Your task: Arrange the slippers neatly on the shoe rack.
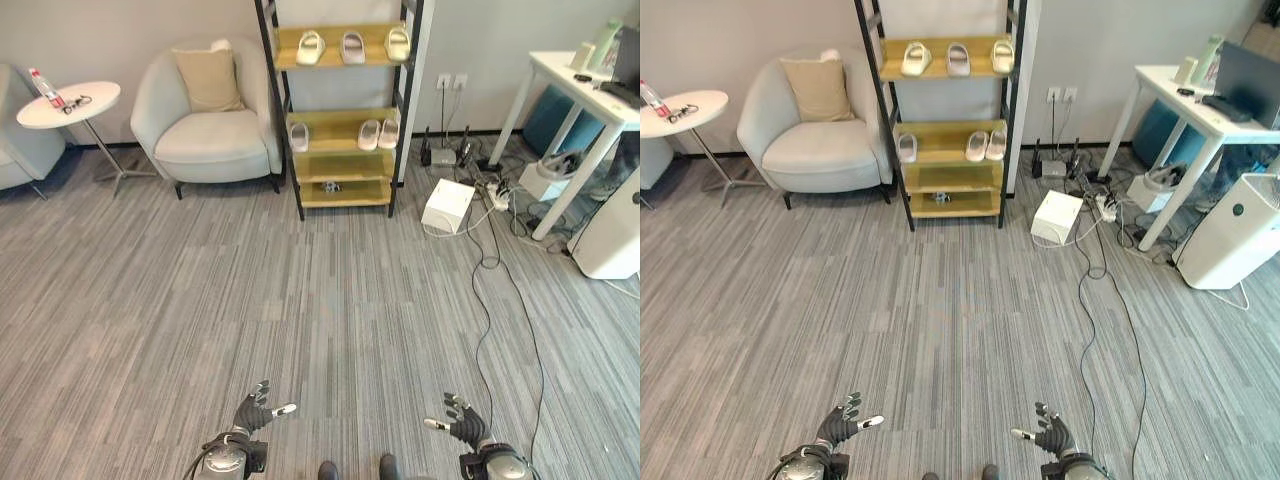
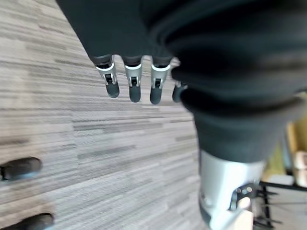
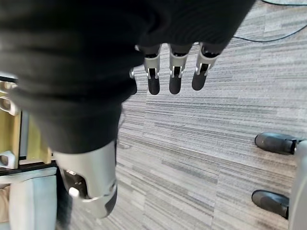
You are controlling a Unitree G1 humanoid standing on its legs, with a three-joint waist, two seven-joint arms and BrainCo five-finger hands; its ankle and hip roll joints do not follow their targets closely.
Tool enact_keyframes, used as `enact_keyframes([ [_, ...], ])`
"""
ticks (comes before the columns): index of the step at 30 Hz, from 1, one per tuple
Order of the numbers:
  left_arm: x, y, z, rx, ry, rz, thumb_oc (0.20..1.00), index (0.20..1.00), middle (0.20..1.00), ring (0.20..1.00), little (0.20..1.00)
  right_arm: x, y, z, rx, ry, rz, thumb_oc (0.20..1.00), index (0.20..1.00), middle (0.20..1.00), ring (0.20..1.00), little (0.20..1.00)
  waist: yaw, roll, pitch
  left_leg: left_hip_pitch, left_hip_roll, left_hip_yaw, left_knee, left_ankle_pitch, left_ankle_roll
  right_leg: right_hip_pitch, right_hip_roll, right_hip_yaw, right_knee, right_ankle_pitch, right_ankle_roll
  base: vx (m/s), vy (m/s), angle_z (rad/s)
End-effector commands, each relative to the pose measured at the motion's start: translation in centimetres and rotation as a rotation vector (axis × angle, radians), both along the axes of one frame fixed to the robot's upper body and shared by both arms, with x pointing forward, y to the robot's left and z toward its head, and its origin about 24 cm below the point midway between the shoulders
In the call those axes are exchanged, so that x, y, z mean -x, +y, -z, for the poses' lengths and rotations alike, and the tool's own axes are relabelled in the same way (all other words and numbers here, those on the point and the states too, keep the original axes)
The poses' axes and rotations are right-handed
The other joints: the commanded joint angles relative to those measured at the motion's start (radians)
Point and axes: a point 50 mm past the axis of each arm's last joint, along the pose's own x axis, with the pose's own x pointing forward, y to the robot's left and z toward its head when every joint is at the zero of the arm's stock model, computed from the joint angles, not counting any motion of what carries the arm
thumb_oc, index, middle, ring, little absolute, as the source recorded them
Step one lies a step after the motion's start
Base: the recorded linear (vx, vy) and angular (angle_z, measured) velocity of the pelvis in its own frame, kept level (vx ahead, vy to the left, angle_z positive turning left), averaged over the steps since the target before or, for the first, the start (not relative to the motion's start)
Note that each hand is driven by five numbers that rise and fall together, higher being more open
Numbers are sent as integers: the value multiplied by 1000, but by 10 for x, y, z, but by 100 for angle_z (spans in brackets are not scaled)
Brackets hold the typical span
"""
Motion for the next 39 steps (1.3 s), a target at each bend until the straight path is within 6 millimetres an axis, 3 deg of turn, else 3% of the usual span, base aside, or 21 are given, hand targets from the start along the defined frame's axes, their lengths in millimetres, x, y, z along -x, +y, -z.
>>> enact_keyframes([
  [1, -26, 14, -13, -22, -84, -45, 1000, 1000, 1000, 1000, 1000, -30, 1, -17, 7, -118, -22, 1000, 1000, 1000, 1000, 1000, 20, -36, 31, -28, -32, -59, 28, -34, 16, -108, -78, 37, 218, -43, 97, 45, 155, -13],
  [2, -34, 14, -17, -30, -101, -31, 1000, 1000, 1000, 1000, 1000, -34, 4, -19, -1, -134, -23, 1000, 1000, 1000, 1000, 1000, 13, -36, 55, -18, -24, -64, 28, -37, 15, -171, -81, 38, 302, -2, 101, 103, 54, -31],
  [4, -36, 13, -18, -28, -106, -29, 1000, 1000, 1000, 1000, 1000, -34, 4, -20, -5, -137, -21, 1000, 1000, 1000, 1000, 1000, 9, -37, 56, -10, -21, -66, 23, -39, 10, -178, -82, 23, 276, 1, 97, 172, -37, -9],
  [6, -46, 7, -22, -14, -131, -19, 1000, 1000, 1000, 1000, 1000, -33, 2, -19, -11, -135, -5, 1000, 1000, 1000, 1000, 1000, -19, -55, 53, 34, -16, -72, 7, -58, -5, -216, -57, -8, 142, 43, 94, 301, -122, -2],
  [11, -52, -6, -23, 16, -144, 4, 1000, 1000, 1000, 1000, 1000, -20, 2, -13, -12, -97, -4, 1000, 1000, 1000, 1000, 1000, -42, -71, 35, 87, 3, -82, 11, -101, -26, -180, -32, -9, 63, 58, 81, 250, -166, 21],
  [12, -52, -11, -22, 49, -141, -16, 1000, 1000, 1000, 1000, 1000, -15, -4, -12, -2, -82, -2, 1000, 1000, 1000, 1000, 1000, -47, -64, 21, 78, 27, -88, 78, -104, -49, -151, -12, -7, 62, 36, 58, 304, -282, 42],
  [14, -53, -16, -23, 70, -146, -9, 1000, 1000, 1000, 1000, 1000, -13, -7, -13, -2, -81, -1, 1000, 1000, 1000, 1000, 1000, -53, -63, 28, 33, 32, -85, 200, -77, -78, -134, -7, -13, 78, 11, 38, 189, -206, 18],
  [16, -56, -22, -24, 87, -157, 3, 1000, 1000, 1000, 1000, 1000, -11, -11, -13, 5, -73, 1, 1000, 1000, 1000, 1000, 1000, -49, -69, 50, -42, 5, -102, 370, -20, -95, -108, -9, -16, 89, -4, 16, 103, -122, 11],
  [17, -57, -24, -25, 94, -163, 6, 1000, 1000, 1000, 1000, 1000, -10, -15, -13, 13, -67, 1, 1000, 1000, 1000, 1000, 1000, -38, -82, 69, -112, -29, -119, 449, 15, -98, -87, -23, -16, 93, -14, 6, 105, -90, 1],
  [18, -57, -24, -25, 94, -163, 6, 1000, 1000, 1000, 1000, 1000, -10, -15, -13, 13, -67, 1, 1000, 1000, 1000, 1000, 1000, -39, -81, 69, -114, -28, -120, 454, 13, -98, -87, -23, -17, 93, -15, 6, 249, -50, -5],
  [20, -52, -24, -22, 97, -147, 7, 1000, 1000, 1000, 1000, 1000, -7, -20, -12, 23, -53, 20, 1000, 1000, 1000, 1000, 1000, -25, -84, 55, -181, 11, -64, 247, -17, -72, -46, -43, -12, 63, -33, 23, 335, 37, 0],
  [21, -50, -24, -21, 95, -139, 10, 1000, 1000, 1000, 1000, 1000, -6, -20, -11, 28, -48, 21, 1000, 1000, 1000, 1000, 1000, -18, -79, 52, -181, 27, -53, 180, 1, -71, -30, -46, -12, 57, -45, 27, 312, 96, 6],
  [22, -49, -26, -20, 91, -133, 14, 1000, 1000, 1000, 1000, 1000, -4, -21, -10, 38, -42, 22, 1000, 1000, 1000, 1000, 1000, -12, -63, 46, -209, 51, -41, 99, 68, -79, -12, -41, -17, 47, -60, 29, 301, 128, 14],
  [24, -46, -24, -17, 78, -113, 15, 1000, 1000, 1000, 1000, 1000, -5, -21, -9, 49, -33, 14, 1000, 1000, 1000, 1000, 1000, 3, -48, 35, -222, 70, -14, 22, 110, -96, 35, -48, -7, 34, -88, 36, 356, 162, 9],
  [27, -41, -23, -14, 76, -98, 12, 1000, 1000, 1000, 1000, 1000, -3, -15, -6, 39, -18, -9, 1000, 1000, 1000, 1000, 1000, 6, -49, 3, -188, 48, -1, 20, 91, -78, 60, -86, 2, 29, -100, 56, 430, 274, -42],
  [28, -39, -21, -14, 73, -97, 11, 1000, 1000, 1000, 1000, 1000, -3, -12, -5, 25, -17, -6, 1000, 1000, 1000, 1000, 1000, 17, -60, -8, -167, 32, 22, 26, 67, -59, 57, -122, 11, 48, -96, 79, 358, 281, -41],
  [30, -41, -18, -16, 69, -110, 11, 1000, 1000, 1000, 1000, 1000, -5, -7, -5, 1, -26, 2, 1000, 1000, 1000, 1000, 1000, 26, -69, -4, -154, 18, 40, 38, 43, -38, 24, -146, 27, 126, -71, 93, 242, 216, -49],
  [35, -48, -14, -21, 51, -133, 22, 1000, 1000, 1000, 1000, 1000, -10, 0, -7, -18, -42, -14, 1000, 1000, 1000, 1000, 1000, 29, -73, 25, -117, 2, 38, 49, 9, -11, -55, -156, 46, 289, -2, 92, 114, 83, -22],
  [39, -53, -6, -25, 32, -147, 10, 1000, 1000, 1000, 1000, 1000, -11, -2, -8, -27, -51, -4, 1000, 1000, 1000, 1000, 1000, 8, -69, 40, -57, 20, 36, 30, -20, -25, -123, -126, 1, 195, 1, 90, 263, -59, 15],
])
